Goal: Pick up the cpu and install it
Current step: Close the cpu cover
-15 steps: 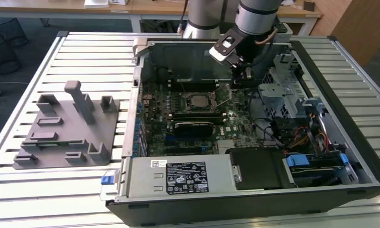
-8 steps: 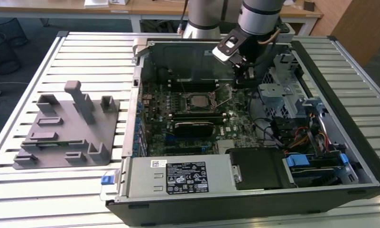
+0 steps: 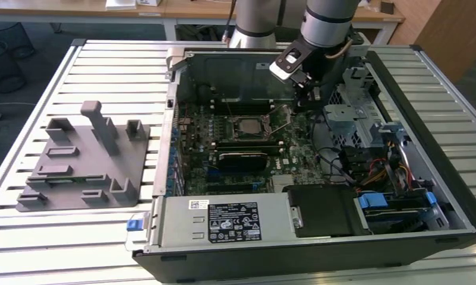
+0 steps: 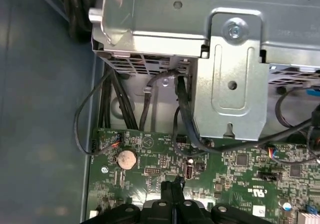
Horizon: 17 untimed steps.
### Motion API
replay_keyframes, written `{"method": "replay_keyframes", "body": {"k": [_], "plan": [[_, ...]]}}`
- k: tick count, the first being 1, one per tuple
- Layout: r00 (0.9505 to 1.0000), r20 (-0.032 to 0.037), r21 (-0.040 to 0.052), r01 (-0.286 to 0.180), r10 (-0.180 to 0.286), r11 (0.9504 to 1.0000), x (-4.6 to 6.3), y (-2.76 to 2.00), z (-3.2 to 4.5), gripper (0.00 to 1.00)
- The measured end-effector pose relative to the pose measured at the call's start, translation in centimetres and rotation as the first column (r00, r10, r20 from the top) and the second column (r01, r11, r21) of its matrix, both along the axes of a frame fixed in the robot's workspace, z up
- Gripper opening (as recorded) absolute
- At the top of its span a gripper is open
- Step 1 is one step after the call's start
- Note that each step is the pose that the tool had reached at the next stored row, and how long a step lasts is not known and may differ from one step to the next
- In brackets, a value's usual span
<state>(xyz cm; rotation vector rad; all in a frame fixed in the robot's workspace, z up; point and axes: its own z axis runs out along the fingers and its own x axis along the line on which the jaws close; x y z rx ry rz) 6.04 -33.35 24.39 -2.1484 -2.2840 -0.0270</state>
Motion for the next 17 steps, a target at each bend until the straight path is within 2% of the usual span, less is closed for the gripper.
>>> {"method": "replay_keyframes", "body": {"k": [4,10,17], "plan": [[1.0,-0.0001,-0.0001,-0.002,0.002,1.0,-0.1,0.0,-0.68,0.11],[1.0,0.0,0.0018,-0.003,0.003,1.0,-2.0,0.0,-0.95,0.11],[1.0,-0.0001,0.0016,-0.003,0.003,1.0,-3.1,0.0,-1.15,0.11]]}}
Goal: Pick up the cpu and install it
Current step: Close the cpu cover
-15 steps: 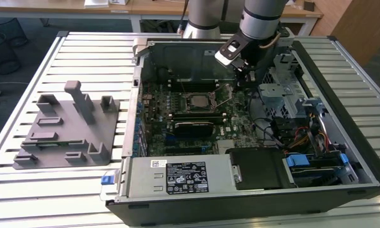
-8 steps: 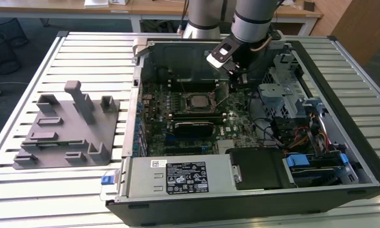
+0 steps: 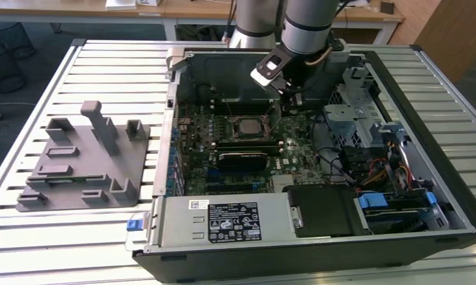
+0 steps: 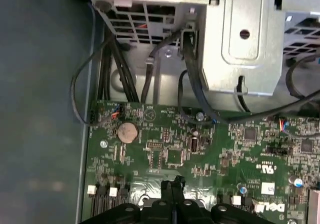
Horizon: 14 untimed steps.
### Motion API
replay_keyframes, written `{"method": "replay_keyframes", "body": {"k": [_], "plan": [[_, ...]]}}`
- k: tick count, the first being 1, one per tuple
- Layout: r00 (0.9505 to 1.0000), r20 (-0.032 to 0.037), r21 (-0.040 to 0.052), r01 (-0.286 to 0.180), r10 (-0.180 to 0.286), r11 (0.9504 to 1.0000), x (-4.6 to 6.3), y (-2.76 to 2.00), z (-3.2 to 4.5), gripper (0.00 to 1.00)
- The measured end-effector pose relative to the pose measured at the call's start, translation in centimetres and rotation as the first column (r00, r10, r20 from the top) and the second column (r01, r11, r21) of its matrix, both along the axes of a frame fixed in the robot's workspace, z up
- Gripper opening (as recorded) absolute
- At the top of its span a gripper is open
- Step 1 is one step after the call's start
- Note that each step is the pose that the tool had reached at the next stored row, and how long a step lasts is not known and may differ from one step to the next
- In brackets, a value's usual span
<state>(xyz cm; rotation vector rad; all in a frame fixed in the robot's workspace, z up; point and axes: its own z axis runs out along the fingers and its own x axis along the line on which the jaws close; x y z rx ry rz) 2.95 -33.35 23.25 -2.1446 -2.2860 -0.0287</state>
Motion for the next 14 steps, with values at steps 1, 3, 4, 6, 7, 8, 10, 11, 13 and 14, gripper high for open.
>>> {"method": "replay_keyframes", "body": {"k": [1,3,4,6,7,8,10,11,13,14], "plan": [[1.0,0.0,-0.0001,0.0,0.0,1.0,-0.1,0.0,-0.02,0.11],[1.0,0.0,0.0,0.0,0.0,1.0,-0.4,0.0,-0.08,0.11],[1.0,0.0,0.0,0.0,0.0,1.0,-0.6,0.0,-0.12,0.11],[1.0,0.0,0.0,0.0,0.0,1.0,-0.8,0.0,-0.19,0.11],[1.0,0.0,0.0,0.0,0.0,1.0,-0.9,0.0,-0.23,0.11],[1.0,0.0,0.0,0.0,0.0,1.0,-1.0,0.0,-0.27,0.11],[1.0,0.0,0.0,0.0,0.0,1.0,-1.2,0.0,-0.34,0.11],[1.0,0.0,0.0,0.0,0.0,1.0,-1.3,0.0,-0.38,0.11],[1.0,0.0,-0.0001,0.0,0.0,1.0,-1.6,0.0,-0.45,0.11],[1.0,0.0,0.0,0.0,0.0,1.0,-1.7,0.0,-0.49,0.11]]}}
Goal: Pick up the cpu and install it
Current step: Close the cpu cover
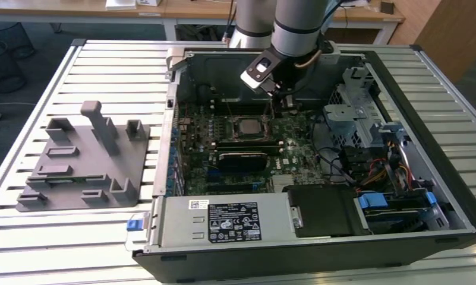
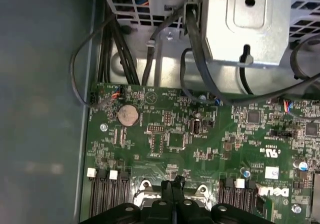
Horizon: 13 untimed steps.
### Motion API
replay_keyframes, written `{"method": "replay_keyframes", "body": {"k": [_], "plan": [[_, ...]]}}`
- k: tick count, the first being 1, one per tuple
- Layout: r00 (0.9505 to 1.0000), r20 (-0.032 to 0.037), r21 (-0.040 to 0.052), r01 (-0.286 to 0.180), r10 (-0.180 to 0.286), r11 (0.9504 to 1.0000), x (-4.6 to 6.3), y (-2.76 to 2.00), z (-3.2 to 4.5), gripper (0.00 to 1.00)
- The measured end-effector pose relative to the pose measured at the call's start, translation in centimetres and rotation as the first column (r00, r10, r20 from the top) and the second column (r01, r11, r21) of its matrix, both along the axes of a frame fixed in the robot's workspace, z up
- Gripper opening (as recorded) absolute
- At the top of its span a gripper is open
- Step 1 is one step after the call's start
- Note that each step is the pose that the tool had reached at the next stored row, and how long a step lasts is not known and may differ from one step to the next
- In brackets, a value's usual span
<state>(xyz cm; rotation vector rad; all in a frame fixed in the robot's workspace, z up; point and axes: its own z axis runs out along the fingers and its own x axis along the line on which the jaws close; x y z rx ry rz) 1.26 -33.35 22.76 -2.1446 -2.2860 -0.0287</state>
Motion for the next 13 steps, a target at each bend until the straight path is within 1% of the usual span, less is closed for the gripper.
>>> {"method": "replay_keyframes", "body": {"k": [13], "plan": [[1.0,0.0,0.0,0.0,0.0,1.0,-1.2,0.0,-0.45,0.11]]}}
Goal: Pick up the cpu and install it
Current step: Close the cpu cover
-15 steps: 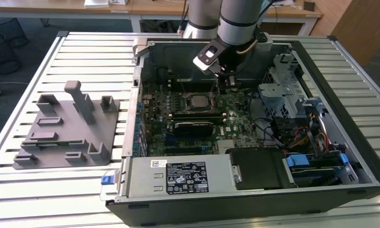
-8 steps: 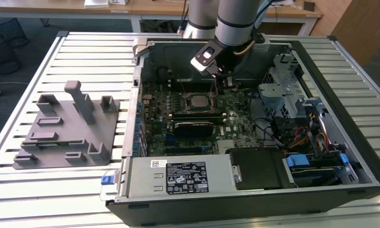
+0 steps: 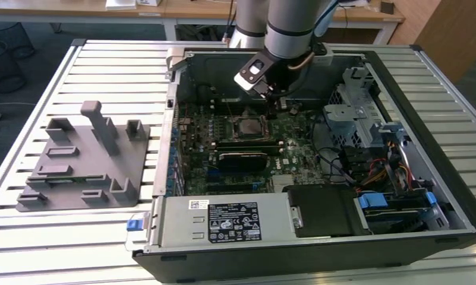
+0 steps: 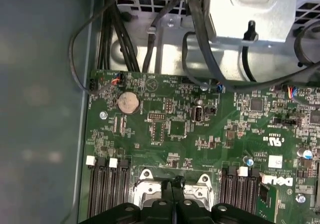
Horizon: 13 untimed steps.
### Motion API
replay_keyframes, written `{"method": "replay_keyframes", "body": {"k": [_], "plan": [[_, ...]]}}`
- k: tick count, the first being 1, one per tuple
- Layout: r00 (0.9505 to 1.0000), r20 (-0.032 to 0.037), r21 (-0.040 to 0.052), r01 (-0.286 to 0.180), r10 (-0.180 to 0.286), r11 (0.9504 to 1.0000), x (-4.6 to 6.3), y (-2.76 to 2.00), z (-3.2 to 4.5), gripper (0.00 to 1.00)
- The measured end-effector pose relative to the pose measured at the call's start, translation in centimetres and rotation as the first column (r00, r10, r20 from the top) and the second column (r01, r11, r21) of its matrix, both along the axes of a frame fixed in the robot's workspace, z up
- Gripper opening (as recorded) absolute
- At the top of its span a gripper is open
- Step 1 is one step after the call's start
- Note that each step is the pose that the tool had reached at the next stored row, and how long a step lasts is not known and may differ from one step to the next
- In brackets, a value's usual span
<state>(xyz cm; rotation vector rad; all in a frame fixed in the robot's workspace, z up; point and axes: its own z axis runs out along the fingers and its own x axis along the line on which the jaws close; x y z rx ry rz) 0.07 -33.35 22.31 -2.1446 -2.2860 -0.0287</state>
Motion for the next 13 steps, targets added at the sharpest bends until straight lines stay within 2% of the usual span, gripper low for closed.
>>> {"method": "replay_keyframes", "body": {"k": [6,13], "plan": [[1.0,0.0,-0.0001,0.0,0.0,1.0,-1.0,0.0,-0.27,0.11],[1.0,0.0,0.0,0.0,0.0,1.0,-3.3,0.0,-0.72,0.11]]}}
